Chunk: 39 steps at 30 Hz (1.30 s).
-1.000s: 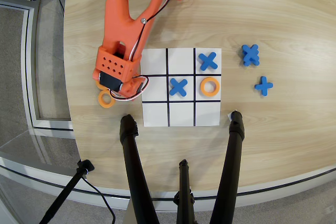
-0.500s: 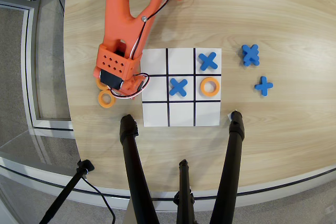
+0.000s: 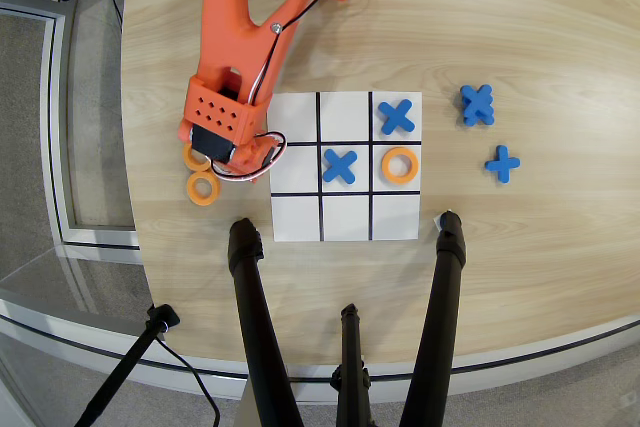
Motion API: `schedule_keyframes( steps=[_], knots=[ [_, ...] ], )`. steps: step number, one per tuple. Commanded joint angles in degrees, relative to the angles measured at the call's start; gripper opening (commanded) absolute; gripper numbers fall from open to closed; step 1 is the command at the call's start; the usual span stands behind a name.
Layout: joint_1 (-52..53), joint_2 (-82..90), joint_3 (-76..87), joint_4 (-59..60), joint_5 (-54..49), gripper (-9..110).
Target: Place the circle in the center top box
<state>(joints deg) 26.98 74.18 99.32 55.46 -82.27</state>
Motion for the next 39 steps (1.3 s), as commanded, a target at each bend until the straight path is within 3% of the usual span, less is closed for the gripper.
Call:
schedule_keyframes(
  steps=[1,14,24,39],
  knots=[
    [-2.1,2.8,-4.7,4.9,3.8,0],
    [-15.6,7.0,-26.9,17.8,18.4,0],
    [-27.3,-5.5,-37.9,17.8,25.6,0],
    [-29.1,-24.5,-51.2,16.1,27.2,0]
  ],
)
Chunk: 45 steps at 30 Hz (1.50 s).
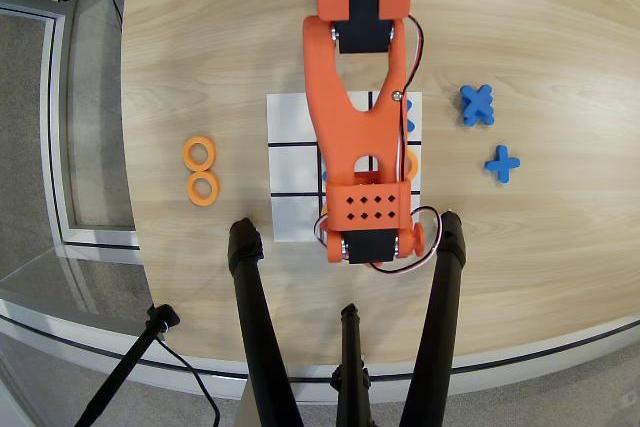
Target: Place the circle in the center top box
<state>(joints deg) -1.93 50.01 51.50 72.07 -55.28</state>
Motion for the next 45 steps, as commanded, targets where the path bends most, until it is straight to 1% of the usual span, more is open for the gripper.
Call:
schedule_keyframes(
  steps=[1,6,25,45],
  knots=[
    [-0.3,-1.2,-4.0,-0.5,0.3,0],
    [-0.5,-4.7,-7.8,-0.4,0.4,0],
    [-0.8,-10.2,-13.1,-0.4,0.9,0],
    [-1.8,-10.6,-15.5,2.5,1.3,0]
  ],
)
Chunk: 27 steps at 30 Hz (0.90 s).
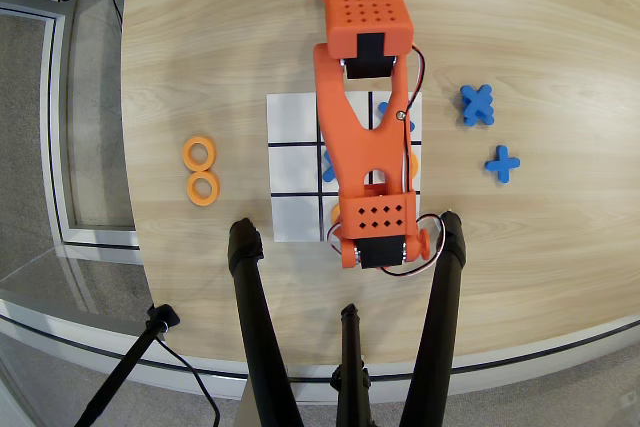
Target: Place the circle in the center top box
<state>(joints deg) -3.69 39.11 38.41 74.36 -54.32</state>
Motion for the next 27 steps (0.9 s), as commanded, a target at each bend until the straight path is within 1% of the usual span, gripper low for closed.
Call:
schedule_keyframes(
  steps=[1,18,22,27],
  knots=[
    [0.1,0.3,-2.5,0.3,0.4,0],
    [0.9,-0.1,-3.0,0.8,-0.3,0],
    [0.9,-0.1,-3.2,1.0,-0.4,6],
    [0.9,-0.1,-3.8,1.8,-0.4,6]
  ],
)
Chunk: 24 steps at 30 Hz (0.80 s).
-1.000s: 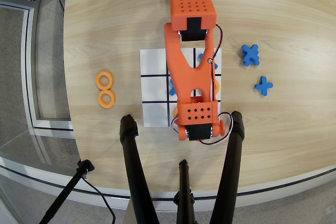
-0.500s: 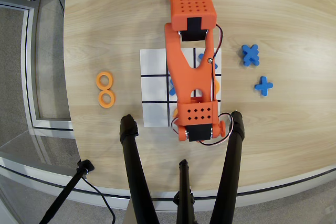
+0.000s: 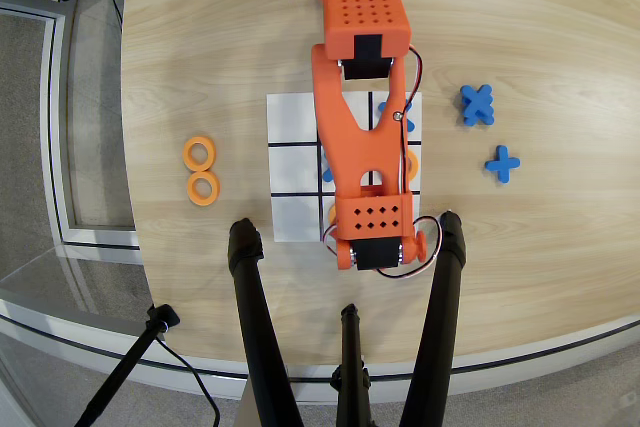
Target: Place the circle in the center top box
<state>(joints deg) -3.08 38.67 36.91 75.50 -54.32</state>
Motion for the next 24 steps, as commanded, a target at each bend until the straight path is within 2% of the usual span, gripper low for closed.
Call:
schedule_keyframes(
  steps=[1,11,24],
  knots=[
    [0.3,0.4,-2.5,0.9,-0.4,6],
    [1.0,3.0,-2.7,2.6,-0.9,6],
    [1.8,14.8,1.1,7.4,-3.1,6]
  ],
)
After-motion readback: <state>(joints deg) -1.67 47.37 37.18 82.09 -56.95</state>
